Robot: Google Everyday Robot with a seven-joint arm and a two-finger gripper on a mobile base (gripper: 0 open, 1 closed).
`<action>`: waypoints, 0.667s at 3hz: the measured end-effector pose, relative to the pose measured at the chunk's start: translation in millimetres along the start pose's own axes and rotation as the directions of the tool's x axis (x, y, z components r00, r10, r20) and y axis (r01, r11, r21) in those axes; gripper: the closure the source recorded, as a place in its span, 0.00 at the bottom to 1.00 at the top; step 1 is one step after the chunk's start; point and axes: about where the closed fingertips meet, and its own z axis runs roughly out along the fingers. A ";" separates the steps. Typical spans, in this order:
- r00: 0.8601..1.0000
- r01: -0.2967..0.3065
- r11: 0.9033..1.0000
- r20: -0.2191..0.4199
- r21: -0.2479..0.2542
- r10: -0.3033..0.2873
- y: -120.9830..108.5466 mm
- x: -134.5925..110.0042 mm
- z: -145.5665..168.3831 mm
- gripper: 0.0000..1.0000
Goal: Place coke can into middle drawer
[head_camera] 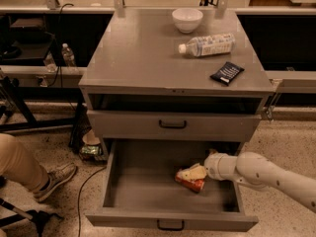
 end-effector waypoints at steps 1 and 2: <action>1.000 0.001 0.997 -0.025 0.071 0.001 -4.6 -9.3 -37.6 0.00; 0.999 0.007 0.983 -0.046 0.182 0.001 -11.2 -17.3 -87.2 0.00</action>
Offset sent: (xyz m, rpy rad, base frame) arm -0.0467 -0.0781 0.1060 -0.2163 -0.0634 -0.2004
